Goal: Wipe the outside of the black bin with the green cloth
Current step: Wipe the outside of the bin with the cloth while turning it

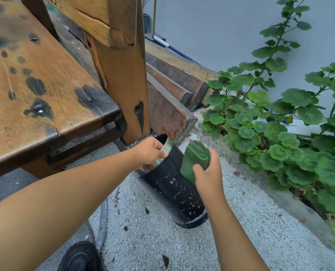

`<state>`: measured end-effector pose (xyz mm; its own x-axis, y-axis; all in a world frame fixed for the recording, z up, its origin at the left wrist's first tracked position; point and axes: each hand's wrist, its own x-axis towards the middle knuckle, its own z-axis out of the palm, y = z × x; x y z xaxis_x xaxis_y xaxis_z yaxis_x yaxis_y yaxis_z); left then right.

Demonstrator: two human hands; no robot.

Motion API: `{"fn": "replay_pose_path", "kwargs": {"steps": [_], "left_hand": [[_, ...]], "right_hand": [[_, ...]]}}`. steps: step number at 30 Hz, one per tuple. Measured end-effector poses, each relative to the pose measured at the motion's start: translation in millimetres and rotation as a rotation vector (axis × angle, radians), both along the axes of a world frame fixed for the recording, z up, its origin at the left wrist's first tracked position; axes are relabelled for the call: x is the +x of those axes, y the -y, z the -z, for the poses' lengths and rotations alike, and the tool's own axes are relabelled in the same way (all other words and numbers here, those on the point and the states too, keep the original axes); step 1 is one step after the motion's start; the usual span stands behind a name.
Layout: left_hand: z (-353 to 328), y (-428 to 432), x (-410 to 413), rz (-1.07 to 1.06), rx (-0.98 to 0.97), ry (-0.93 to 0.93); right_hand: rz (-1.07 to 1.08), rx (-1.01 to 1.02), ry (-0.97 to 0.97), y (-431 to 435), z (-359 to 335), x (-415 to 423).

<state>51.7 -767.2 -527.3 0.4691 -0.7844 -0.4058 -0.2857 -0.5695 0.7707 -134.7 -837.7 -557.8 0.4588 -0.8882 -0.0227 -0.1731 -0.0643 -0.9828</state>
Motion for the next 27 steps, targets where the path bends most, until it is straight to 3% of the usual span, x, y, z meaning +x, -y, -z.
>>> {"fn": "replay_pose_path", "kwargs": {"steps": [4,7,15,19,27], "left_hand": [[-3,5,-1,-0.029,-0.049,0.03],[-1,7,-1,-0.089,-0.092,-0.046],[1,17,5,-0.282,-0.096,-0.25],[0,26,-1,-0.303,-0.109,-0.323],[7,28,11,-0.332,-0.131,-0.24]], "right_hand": [[-0.032,-0.468,-0.097,2,-7,15],[-0.06,-0.661,-0.189,1,-2,27],[-0.445,-0.653,-0.349,-2,32,23],[-0.437,-0.699,-0.378,6,35,14],[-0.445,-0.727,-0.425,12,55,-36]]}}
